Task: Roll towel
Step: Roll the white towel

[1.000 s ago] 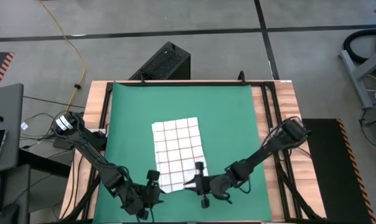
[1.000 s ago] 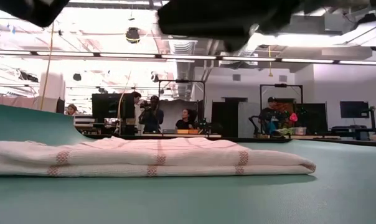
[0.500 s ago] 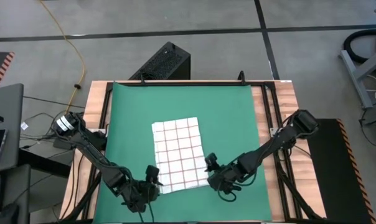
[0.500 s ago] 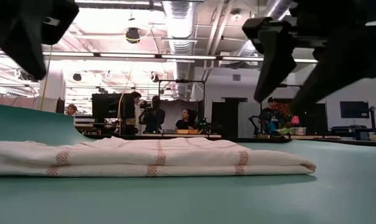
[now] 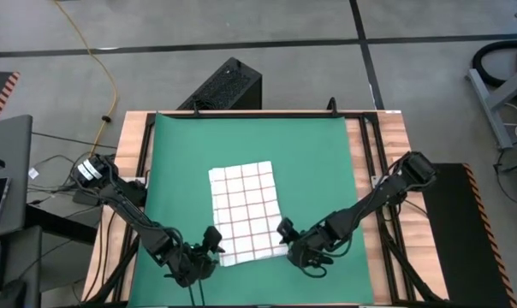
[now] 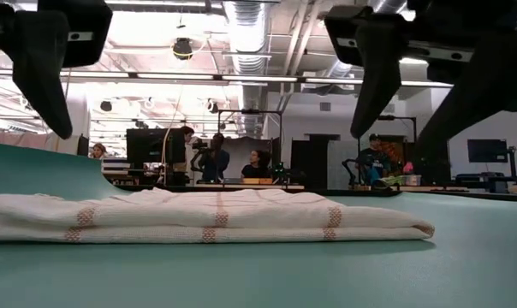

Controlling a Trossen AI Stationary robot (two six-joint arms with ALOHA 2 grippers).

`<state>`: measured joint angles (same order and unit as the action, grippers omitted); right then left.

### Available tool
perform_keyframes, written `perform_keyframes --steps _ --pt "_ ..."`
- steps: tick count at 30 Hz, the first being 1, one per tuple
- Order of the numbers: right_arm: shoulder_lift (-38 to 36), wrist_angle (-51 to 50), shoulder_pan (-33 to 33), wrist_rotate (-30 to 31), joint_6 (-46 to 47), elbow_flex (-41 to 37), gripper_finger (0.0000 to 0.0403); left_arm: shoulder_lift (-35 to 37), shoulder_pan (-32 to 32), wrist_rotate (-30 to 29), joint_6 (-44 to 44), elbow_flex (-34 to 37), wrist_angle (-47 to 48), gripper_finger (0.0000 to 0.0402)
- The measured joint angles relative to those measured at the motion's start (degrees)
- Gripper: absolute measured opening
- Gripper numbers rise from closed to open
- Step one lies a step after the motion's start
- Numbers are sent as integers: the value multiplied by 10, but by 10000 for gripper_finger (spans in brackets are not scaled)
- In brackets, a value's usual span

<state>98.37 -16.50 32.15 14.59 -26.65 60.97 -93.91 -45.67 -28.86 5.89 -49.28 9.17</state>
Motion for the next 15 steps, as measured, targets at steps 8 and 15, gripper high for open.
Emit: perform_keyframes --steps 8,15 --pt "28 3 -8 -24 -64 -6 214 0 0 -11 44 25 -11 196" --pt "75 21 -8 -19 -107 -5 214 0 4 -21 67 27 0 196"
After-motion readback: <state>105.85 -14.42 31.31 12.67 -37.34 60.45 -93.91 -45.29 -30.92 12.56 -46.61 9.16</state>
